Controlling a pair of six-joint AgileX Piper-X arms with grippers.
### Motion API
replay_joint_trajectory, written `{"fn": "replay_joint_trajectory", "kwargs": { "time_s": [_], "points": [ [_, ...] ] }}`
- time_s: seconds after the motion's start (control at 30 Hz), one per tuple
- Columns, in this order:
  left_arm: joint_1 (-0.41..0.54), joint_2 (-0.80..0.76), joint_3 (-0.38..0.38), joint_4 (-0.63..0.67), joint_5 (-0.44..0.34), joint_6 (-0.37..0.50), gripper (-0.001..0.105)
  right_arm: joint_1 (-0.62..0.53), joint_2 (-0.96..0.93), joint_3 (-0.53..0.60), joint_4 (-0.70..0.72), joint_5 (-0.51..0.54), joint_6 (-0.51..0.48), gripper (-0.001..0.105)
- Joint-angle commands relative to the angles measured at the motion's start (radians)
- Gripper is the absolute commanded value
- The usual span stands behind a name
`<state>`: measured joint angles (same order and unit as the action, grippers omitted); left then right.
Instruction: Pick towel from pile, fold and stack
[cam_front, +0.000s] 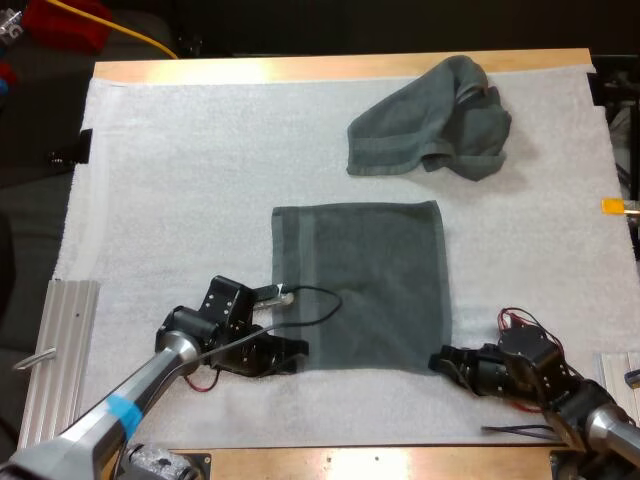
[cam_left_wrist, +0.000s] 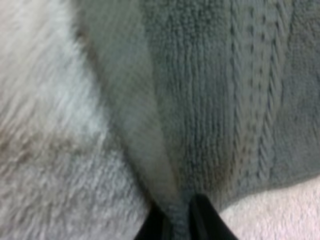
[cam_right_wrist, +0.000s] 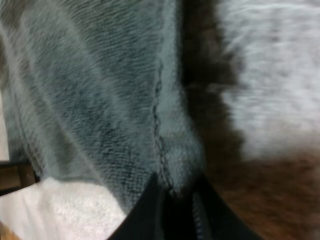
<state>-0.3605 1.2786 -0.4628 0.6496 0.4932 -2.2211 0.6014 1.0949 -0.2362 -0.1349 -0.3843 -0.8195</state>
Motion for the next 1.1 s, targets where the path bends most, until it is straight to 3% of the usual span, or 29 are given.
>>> {"fn": "replay_joint_trajectory", "kwargs": {
  "time_s": [0.0, 0.13, 0.4, 0.6, 0.8, 1.07],
  "points": [
    [-0.002, -0.039, 0.003, 0.033, -0.019, 0.027, 0.0, -0.003, -0.014, -0.023, 0.004, -0.024, -0.033, 0.001],
    [-0.002, -0.127, 0.003, 0.074, -0.044, 0.045, 0.0, -0.003, -0.052, -0.079, 0.061, -0.009, -0.08, 0.001],
    [-0.002, -0.253, -0.009, 0.134, 0.004, 0.07, 0.0, -0.001, -0.119, -0.28, 0.518, 0.062, -0.385, 0.001],
    [-0.002, -0.311, -0.009, 0.209, -0.006, 0.106, 0.0, 0.008, -0.151, -0.376, 0.759, 0.073, -0.511, 0.001],
    [-0.036, -0.355, -0.045, 0.28, -0.005, 0.121, 0.0, 0.119, -0.178, -0.389, 0.845, 0.1, -0.524, 0.001],
    [-0.159, -0.365, -0.082, 0.393, -0.075, 0.134, 0.0, 0.25, -0.219, -0.392, 0.909, 0.18, -0.429, 0.001]
  ]
}}
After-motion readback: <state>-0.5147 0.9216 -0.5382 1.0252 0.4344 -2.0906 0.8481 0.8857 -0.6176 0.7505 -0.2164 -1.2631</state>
